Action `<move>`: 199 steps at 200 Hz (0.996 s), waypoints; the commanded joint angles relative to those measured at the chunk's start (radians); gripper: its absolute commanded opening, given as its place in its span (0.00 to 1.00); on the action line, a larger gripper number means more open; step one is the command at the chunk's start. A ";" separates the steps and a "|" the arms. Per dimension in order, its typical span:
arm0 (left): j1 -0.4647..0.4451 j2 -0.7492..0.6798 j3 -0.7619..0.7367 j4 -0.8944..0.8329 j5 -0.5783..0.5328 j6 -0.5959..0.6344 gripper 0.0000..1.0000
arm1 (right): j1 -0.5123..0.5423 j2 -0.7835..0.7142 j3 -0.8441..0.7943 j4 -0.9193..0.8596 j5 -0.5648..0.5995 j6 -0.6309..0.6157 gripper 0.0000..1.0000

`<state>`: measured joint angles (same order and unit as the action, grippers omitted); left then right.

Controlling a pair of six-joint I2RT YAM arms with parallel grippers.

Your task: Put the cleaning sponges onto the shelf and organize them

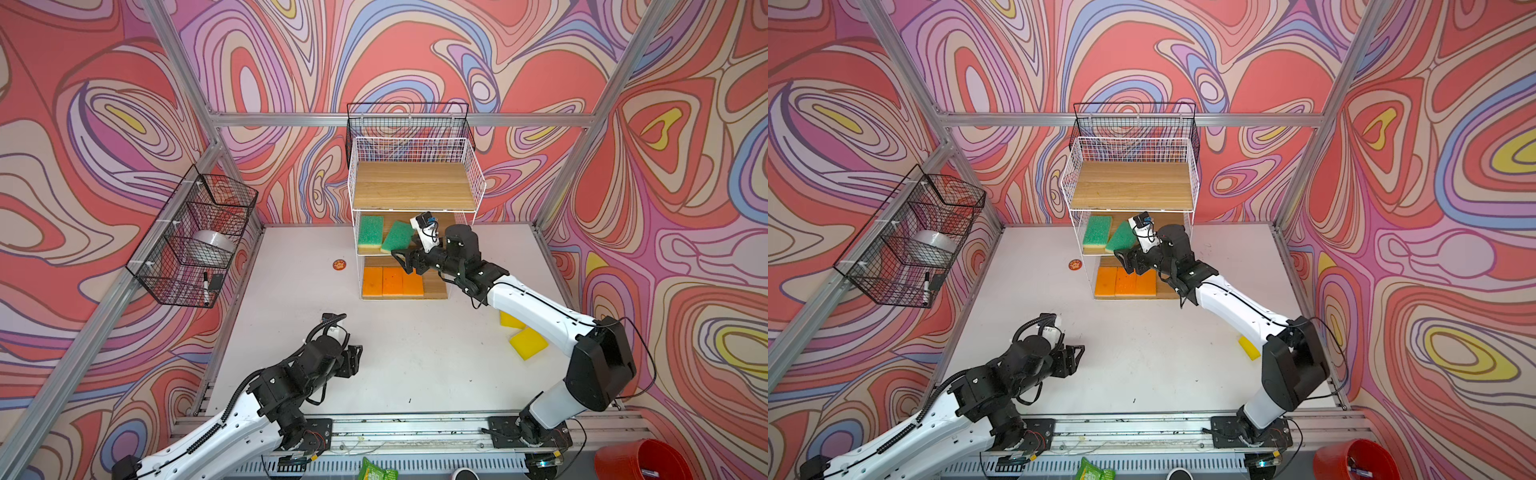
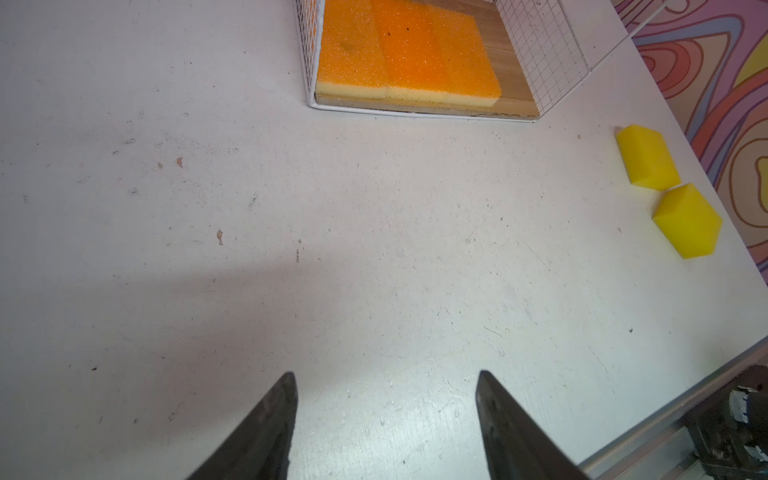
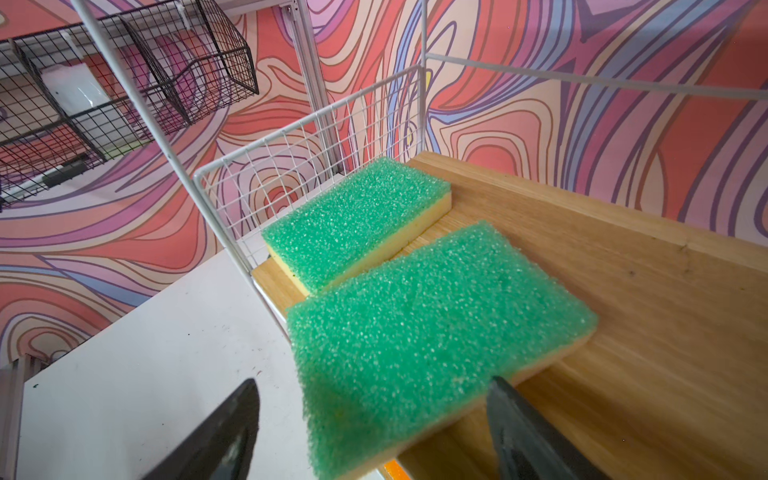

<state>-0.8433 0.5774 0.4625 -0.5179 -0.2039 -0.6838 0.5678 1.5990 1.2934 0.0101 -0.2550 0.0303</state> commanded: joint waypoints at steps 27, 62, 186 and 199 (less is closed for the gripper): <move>0.005 0.000 -0.001 -0.015 -0.016 0.010 0.69 | -0.005 0.024 0.058 -0.063 -0.010 -0.051 0.90; 0.005 0.018 0.008 -0.011 -0.012 0.013 0.69 | -0.005 0.057 0.111 -0.103 -0.023 -0.067 0.91; 0.006 0.027 0.019 -0.005 -0.005 0.011 0.69 | -0.005 0.018 0.115 -0.143 0.027 -0.104 0.92; 0.007 0.023 0.015 -0.007 -0.003 0.008 0.69 | -0.005 0.012 0.104 -0.136 0.041 -0.099 0.92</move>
<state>-0.8433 0.6044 0.4629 -0.5186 -0.2054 -0.6804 0.5694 1.6505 1.3956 -0.1356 -0.2615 -0.0811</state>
